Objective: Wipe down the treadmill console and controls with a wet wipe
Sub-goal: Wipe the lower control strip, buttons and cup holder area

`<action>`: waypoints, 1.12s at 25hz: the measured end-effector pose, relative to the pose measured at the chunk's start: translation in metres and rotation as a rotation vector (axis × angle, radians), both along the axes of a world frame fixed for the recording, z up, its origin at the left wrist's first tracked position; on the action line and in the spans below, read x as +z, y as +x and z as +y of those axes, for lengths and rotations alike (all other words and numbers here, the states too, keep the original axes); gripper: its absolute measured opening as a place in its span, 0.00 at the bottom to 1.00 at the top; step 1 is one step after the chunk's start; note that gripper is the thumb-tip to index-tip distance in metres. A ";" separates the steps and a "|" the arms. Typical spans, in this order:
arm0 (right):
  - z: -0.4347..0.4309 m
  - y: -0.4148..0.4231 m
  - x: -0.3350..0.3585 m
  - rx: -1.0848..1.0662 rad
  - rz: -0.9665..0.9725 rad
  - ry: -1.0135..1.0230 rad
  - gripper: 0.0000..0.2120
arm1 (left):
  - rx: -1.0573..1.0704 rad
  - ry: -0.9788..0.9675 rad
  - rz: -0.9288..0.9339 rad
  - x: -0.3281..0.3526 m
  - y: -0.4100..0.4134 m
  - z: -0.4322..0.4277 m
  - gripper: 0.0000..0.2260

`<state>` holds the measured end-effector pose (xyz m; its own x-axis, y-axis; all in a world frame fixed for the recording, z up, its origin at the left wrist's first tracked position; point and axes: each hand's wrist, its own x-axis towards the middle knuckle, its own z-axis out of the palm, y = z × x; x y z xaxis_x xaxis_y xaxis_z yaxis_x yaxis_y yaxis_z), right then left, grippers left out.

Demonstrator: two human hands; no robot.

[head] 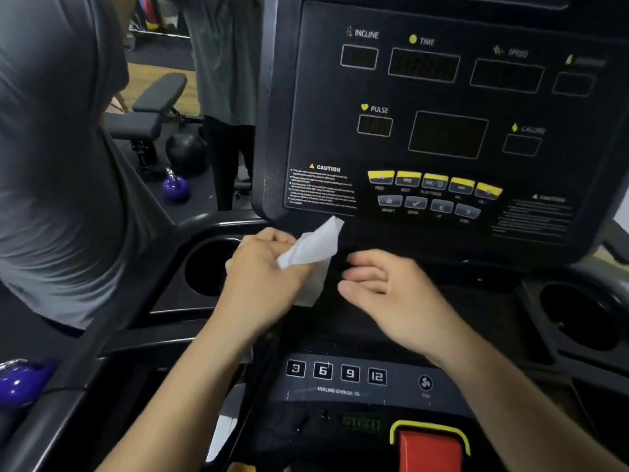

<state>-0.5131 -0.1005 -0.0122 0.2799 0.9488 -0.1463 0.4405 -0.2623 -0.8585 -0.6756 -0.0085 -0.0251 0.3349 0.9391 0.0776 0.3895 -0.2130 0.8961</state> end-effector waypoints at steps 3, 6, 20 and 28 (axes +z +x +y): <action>-0.002 -0.005 -0.014 -0.049 0.223 -0.035 0.20 | -0.098 -0.194 -0.094 0.000 0.017 -0.012 0.12; -0.007 -0.006 -0.011 -0.112 0.321 0.073 0.12 | -0.172 -0.305 -0.208 0.000 0.023 -0.022 0.15; -0.031 0.010 -0.018 -0.020 -0.024 0.153 0.12 | -0.272 -0.040 -0.030 -0.013 -0.002 -0.029 0.07; -0.018 0.023 -0.010 -0.250 -0.035 0.167 0.01 | -0.185 0.073 0.221 -0.011 0.005 -0.026 0.12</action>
<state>-0.4896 -0.1180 -0.0227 0.5096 0.8602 0.0200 0.4104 -0.2225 -0.8843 -0.6707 -0.0341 -0.0359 0.5159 0.8552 0.0493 0.5217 -0.3594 0.7737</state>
